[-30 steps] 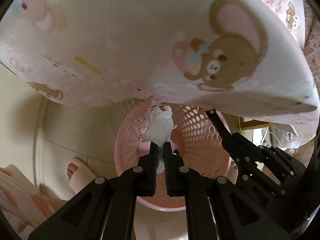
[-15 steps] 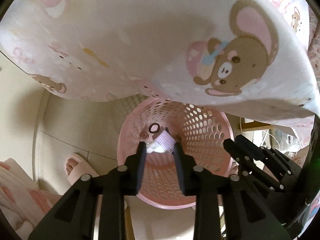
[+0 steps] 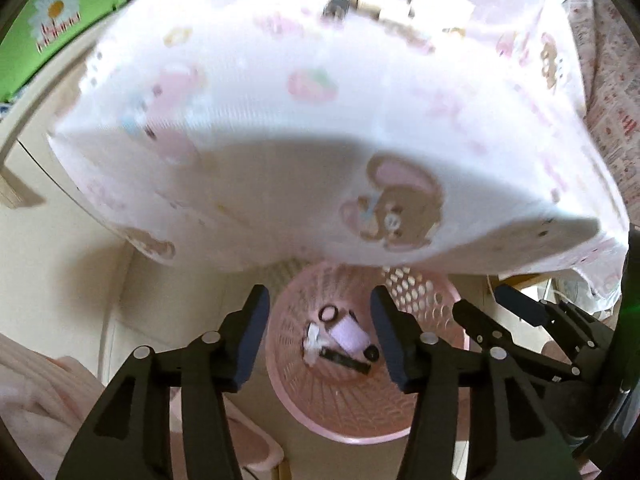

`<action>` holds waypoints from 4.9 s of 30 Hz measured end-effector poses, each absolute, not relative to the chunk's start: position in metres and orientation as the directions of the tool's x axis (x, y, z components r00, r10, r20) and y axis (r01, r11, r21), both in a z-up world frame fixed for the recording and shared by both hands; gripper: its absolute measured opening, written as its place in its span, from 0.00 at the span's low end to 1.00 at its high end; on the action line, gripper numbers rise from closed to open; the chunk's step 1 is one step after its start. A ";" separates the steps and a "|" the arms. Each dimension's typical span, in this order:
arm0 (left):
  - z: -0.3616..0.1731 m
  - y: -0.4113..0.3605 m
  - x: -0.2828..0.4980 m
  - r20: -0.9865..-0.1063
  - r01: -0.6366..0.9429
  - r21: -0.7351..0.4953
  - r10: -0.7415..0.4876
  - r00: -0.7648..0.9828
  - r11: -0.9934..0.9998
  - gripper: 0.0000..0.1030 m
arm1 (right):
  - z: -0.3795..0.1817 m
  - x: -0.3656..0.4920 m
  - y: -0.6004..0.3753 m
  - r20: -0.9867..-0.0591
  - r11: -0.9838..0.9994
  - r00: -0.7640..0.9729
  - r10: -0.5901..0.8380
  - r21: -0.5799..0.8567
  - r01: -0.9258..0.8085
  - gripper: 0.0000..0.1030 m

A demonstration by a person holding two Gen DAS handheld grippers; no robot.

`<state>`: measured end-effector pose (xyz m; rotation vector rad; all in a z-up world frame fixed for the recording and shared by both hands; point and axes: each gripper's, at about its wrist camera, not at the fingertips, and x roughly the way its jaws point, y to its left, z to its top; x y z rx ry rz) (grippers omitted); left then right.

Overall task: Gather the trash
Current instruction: 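Open both grippers to drop the tissue and clip into the basket, then raise both open grippers back up toward the black cylinder and spool, then grasp the small black cylinder with the left gripper, then grasp the white tissue beside the spool with the right gripper while the left holds the cylinder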

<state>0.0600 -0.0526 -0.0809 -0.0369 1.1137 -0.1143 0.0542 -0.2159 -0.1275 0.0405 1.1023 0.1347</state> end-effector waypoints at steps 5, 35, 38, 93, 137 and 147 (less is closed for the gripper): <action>-0.059 -0.048 0.051 -0.842 0.078 -0.069 -0.100 0.530 0.995 0.50 | -0.098 0.042 -0.216 -0.841 0.991 0.525 0.131 0.096 -0.094 0.51; 0.118 -0.022 0.102 -0.592 0.085 -0.035 -0.089 0.801 0.996 0.83 | 0.119 0.045 -0.249 -0.524 0.987 0.839 0.145 0.020 -0.158 0.72; 0.116 -0.020 0.119 -0.580 0.089 -0.030 -0.089 0.810 0.996 0.91 | 0.116 0.063 -0.249 -0.530 0.985 0.834 0.155 0.015 -0.173 0.82; -0.016 -0.070 0.236 -0.766 0.174 -0.131 -0.211 0.607 0.976 0.08 | 0.017 0.183 -0.330 -0.679 0.956 0.721 0.136 0.280 0.083 0.82; 0.047 -0.033 0.196 -0.633 0.118 -0.071 -0.136 0.762 0.991 0.07 | 0.007 0.233 -0.254 -0.637 0.921 0.700 0.323 0.380 -0.079 0.03; 0.054 -0.042 0.173 -0.615 0.158 -0.030 -0.143 0.776 0.987 0.07 | 0.046 0.186 -0.267 -0.574 0.945 0.762 0.301 0.288 -0.156 0.03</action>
